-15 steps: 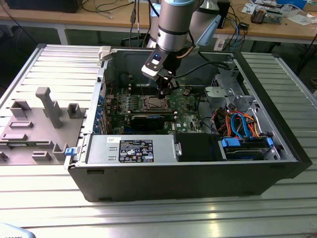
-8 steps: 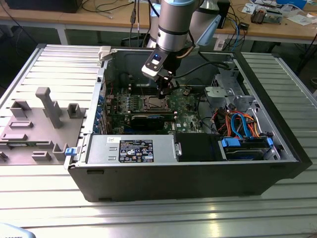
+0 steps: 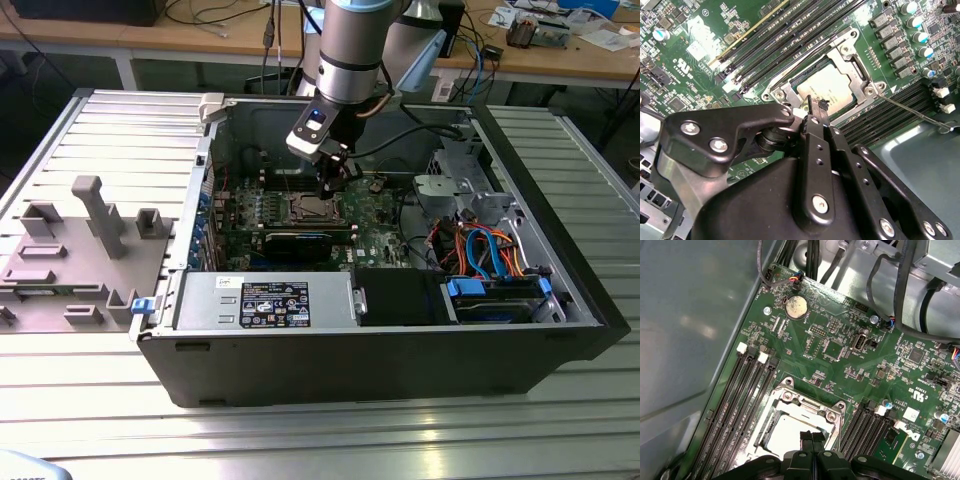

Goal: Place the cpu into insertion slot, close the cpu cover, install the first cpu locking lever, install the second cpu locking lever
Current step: 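Install the first cpu locking lever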

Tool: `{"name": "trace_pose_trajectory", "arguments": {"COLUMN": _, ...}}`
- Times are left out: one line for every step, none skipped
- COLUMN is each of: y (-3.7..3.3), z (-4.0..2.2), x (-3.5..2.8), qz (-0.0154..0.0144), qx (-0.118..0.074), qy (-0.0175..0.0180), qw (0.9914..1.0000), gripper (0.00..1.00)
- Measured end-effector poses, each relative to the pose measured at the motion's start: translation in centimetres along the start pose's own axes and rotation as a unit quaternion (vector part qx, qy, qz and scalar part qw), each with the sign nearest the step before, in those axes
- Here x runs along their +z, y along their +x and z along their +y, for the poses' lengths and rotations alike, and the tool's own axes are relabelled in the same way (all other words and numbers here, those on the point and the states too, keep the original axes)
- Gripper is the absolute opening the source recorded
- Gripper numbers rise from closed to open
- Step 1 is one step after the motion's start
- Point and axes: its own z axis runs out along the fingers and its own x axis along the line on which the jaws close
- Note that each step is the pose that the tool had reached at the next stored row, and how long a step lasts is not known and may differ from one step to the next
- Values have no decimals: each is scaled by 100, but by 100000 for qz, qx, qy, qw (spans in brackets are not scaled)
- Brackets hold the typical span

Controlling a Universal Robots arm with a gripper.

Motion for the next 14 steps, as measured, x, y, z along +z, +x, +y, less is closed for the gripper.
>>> {"name": "trace_pose_trajectory", "arguments": {"y": 0, "z": 0, "x": 0, "qz": -1, "qx": -32, "qy": 0, "qw": 100000, "gripper": 11}}
{"name": "trace_pose_trajectory", "arguments": {"y": 0, "z": 0, "x": 0, "qz": -4, "qx": -55, "qy": 3, "qw": 100000, "gripper": 11}}
{"name": "trace_pose_trajectory", "arguments": {"y": 0, "z": 0, "x": 0, "qz": -5, "qx": -73, "qy": 2, "qw": 100000, "gripper": 11}}
{"name": "trace_pose_trajectory", "arguments": {"y": 0, "z": 0, "x": 0, "qz": -9, "qx": -98, "qy": 0, "qw": 100000, "gripper": 11}}
{"name": "trace_pose_trajectory", "arguments": {"y": 0, "z": 0, "x": 0, "qz": -8, "qx": -116, "qy": 3, "qw": 100000, "gripper": 11}}
{"name": "trace_pose_trajectory", "arguments": {"y": 0, "z": 0, "x": 0, "qz": -10, "qx": -148, "qy": 1, "qw": 100000, "gripper": 11}}
{"name": "trace_pose_trajectory", "arguments": {"y": 0, "z": 0, "x": 0, "qz": -11, "qx": -161, "qy": 2, "qw": 100000, "gripper": 11}}
{"name": "trace_pose_trajectory", "arguments": {"y": 0, "z": 0, "x": 0, "qz": -12, "qx": -203, "qy": 3, "qw": 100000, "gripper": 11}}
{"name": "trace_pose_trajectory", "arguments": {"y": 0, "z": 0, "x": 0, "qz": -13, "qx": -219, "qy": -1, "qw": 100000, "gripper": 11}}
{"name": "trace_pose_trajectory", "arguments": {"y": 0, "z": 0, "x": 0, "qz": -15, "qx": -247, "qy": 1, "qw": 100000, "gripper": 11}}
{"name": "trace_pose_trajectory", "arguments": {"y": 0, "z": 0, "x": 0, "qz": -18, "qx": -269, "qy": 2, "qw": 100000, "gripper": 11}}
{"name": "trace_pose_trajectory", "arguments": {"y": 0, "z": 0, "x": 0, "qz": -19, "qx": -289, "qy": 1, "qw": 100000, "gripper": 11}}
{"name": "trace_pose_trajectory", "arguments": {"y": 0, "z": 0, "x": 0, "qz": -18, "qx": -310, "qy": 0, "qw": 100000, "gripper": 11}}
{"name": "trace_pose_trajectory", "arguments": {"y": 0, "z": 0, "x": 0, "qz": -22, "qx": -327, "qy": -1, "qw": 99999, "gripper": 11}}
